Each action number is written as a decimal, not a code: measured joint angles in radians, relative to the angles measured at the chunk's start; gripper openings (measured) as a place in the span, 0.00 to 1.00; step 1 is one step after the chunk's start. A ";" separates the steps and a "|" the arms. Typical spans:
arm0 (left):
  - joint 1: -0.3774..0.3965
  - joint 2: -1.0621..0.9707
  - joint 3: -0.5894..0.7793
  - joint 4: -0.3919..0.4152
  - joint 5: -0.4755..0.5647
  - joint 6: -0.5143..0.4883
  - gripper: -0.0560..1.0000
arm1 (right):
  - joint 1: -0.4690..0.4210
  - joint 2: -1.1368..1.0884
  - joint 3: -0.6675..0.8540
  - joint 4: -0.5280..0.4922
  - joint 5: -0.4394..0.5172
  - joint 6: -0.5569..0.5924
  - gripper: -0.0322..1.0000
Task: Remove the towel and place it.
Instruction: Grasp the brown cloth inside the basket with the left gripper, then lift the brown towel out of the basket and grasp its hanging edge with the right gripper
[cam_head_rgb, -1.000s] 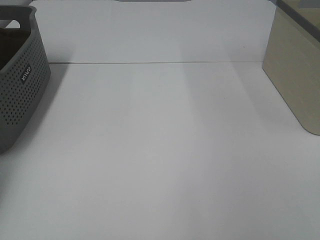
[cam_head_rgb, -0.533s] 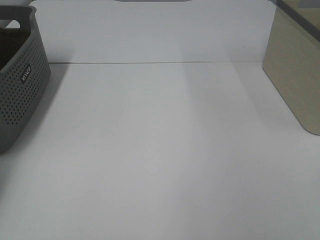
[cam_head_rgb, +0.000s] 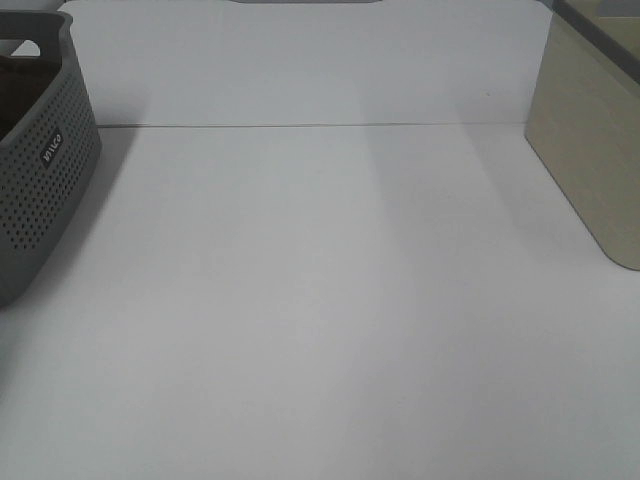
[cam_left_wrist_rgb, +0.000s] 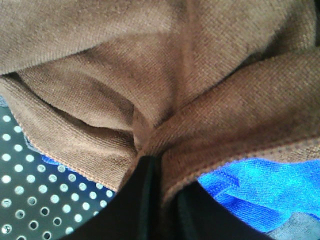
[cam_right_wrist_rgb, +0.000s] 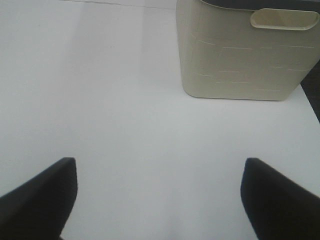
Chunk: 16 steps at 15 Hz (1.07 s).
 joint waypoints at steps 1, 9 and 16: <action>0.000 0.000 0.000 -0.007 0.000 -0.003 0.12 | 0.000 0.000 0.000 0.000 0.000 0.000 0.85; -0.105 -0.214 -0.060 -0.030 0.003 -0.070 0.05 | 0.000 0.000 0.000 0.000 0.000 0.000 0.85; -0.338 -0.560 -0.073 -0.031 0.003 -0.135 0.05 | 0.000 0.000 0.000 0.000 0.000 0.000 0.85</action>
